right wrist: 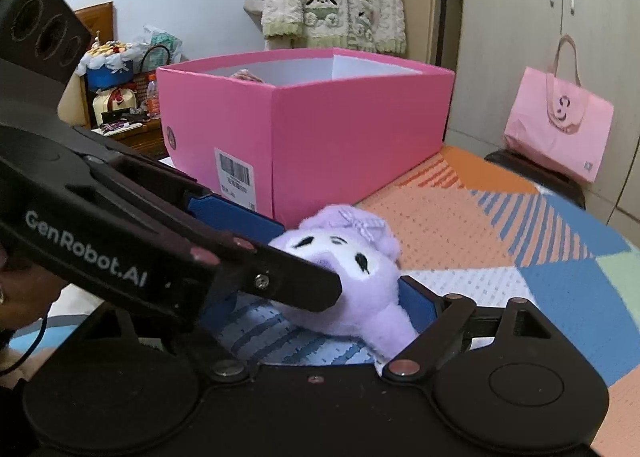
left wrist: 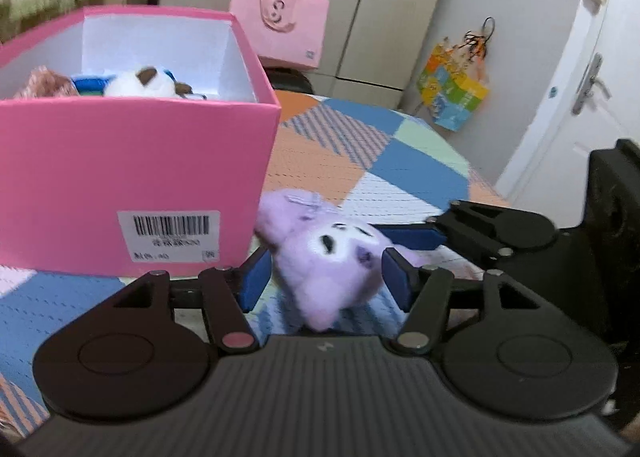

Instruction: Organize soft objects

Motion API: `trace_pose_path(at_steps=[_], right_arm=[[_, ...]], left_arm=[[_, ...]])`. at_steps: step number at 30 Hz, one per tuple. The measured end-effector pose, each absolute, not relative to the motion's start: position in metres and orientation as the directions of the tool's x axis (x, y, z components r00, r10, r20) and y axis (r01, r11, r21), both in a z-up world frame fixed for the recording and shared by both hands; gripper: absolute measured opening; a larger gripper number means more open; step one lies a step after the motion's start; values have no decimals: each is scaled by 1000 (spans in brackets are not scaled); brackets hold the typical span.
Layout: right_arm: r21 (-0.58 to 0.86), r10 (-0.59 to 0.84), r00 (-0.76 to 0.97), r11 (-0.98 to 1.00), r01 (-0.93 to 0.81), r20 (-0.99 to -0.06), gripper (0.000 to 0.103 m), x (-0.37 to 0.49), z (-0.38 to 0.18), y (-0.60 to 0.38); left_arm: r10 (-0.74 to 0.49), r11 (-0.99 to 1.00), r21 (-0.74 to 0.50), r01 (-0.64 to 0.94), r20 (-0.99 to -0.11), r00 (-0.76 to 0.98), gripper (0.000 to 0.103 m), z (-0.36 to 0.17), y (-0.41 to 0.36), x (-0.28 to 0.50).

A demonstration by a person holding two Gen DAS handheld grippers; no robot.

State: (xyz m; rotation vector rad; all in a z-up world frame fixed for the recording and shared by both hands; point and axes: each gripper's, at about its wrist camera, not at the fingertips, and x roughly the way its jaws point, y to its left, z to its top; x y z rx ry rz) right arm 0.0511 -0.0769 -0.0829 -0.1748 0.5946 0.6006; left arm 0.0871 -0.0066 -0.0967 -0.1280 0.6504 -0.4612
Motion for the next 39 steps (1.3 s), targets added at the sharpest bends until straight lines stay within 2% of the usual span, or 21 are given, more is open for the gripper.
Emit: trace_pose_path(at_steps=[3, 4, 6, 9, 20, 25, 33, 39], right_arm=[[105, 510, 680, 833, -544, -527, 89, 49, -87, -84], [128, 519, 683, 834, -537, -515, 86, 47, -89, -86], [129, 501, 706, 850, -511, -501, 76, 42, -91, -87], [119, 486, 724, 860, -497, -489, 70, 34, -93, -87], [89, 466, 734, 867, -490, -494, 70, 2, -74, -77], [159, 504, 695, 851, -501, -513, 70, -6, -55, -68], [76, 523, 728, 831, -551, -444, 70, -20, -13, -38], [39, 508, 773, 844, -535, -381, 72, -11, 20, -24]], left_arm=[[-467, 884, -279, 376, -557, 687, 58, -100, -8, 88], [-474, 881, -288, 377, -559, 681, 58, -100, -8, 88], [-458, 887, -246, 390, -561, 689, 57, -99, -11, 84], [-453, 889, -231, 395, -566, 689, 53, -97, -12, 80], [-470, 876, -229, 424, -603, 645, 53, -75, -7, 50], [-466, 879, -231, 418, -608, 643, 53, -55, 10, 36], [-433, 888, -121, 444, -545, 718, 53, -4, 33, 8], [-418, 896, -90, 434, -495, 761, 53, 34, 44, 16]])
